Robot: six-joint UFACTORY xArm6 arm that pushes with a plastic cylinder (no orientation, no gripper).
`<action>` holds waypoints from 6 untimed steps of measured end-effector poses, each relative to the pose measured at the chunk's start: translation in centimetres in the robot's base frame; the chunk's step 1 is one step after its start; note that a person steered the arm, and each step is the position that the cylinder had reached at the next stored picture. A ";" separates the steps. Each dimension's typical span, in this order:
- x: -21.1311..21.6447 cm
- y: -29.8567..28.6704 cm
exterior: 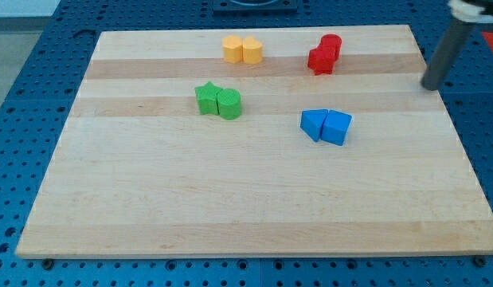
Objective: Push the green star down a bit
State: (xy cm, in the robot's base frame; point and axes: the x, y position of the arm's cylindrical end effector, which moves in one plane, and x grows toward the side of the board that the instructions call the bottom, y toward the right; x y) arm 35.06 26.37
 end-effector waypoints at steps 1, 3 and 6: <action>-1.4 -8.0; -1.6 -23.4; 4.4 -35.9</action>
